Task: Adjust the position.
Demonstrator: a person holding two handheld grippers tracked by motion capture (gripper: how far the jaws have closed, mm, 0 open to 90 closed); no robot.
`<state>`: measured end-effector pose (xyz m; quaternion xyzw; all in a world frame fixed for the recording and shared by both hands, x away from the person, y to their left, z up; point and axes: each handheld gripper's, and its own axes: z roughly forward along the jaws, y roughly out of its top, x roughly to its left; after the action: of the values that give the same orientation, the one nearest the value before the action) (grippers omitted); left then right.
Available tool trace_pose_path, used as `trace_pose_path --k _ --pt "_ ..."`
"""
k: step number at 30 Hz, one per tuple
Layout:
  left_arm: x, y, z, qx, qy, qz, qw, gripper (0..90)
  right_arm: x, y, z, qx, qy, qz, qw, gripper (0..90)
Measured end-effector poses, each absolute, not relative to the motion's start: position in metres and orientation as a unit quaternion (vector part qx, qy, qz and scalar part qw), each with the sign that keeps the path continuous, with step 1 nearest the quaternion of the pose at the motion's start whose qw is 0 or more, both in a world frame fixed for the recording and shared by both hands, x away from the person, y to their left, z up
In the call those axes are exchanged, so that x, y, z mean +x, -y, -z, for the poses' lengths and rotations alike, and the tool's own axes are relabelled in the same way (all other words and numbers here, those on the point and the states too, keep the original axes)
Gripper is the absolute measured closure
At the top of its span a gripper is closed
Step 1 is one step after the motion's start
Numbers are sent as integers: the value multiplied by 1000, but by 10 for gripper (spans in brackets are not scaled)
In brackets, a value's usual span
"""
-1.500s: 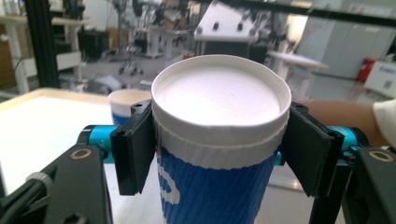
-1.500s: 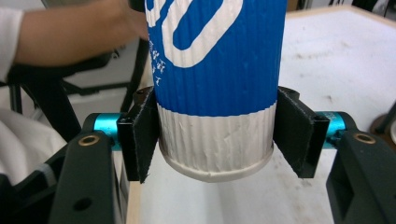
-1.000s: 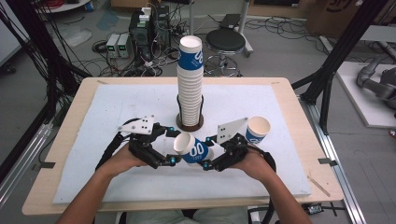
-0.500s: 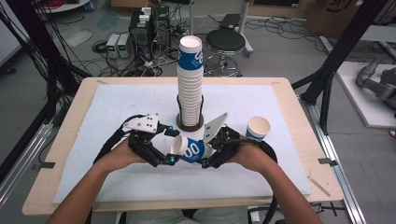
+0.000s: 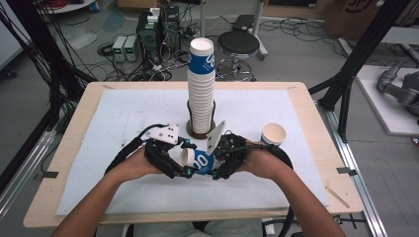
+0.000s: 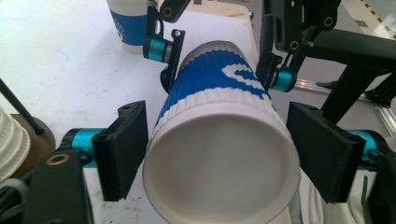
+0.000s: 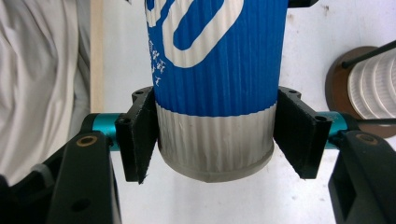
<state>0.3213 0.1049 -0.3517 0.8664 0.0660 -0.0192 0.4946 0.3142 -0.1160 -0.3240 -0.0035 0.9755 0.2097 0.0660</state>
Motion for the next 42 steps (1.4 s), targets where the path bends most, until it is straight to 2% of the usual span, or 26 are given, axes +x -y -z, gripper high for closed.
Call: trace_pose_path --k 14,18,23,42 --pt "323 -105 356 867 -69 20 493 307 312 112 322 -11 -979 -189 75 356" --pt "323 -108 358 859 -70 13 507 308 312 114 321 -12 -976 -199 83 310" --pt "323 -111 361 845 -69 6 530 306 316 122 320 6 -964 -257 70 211" --pt "321 -128 374 806 -80 3 587 306 316 175 332 77 -877 -473 32 208"
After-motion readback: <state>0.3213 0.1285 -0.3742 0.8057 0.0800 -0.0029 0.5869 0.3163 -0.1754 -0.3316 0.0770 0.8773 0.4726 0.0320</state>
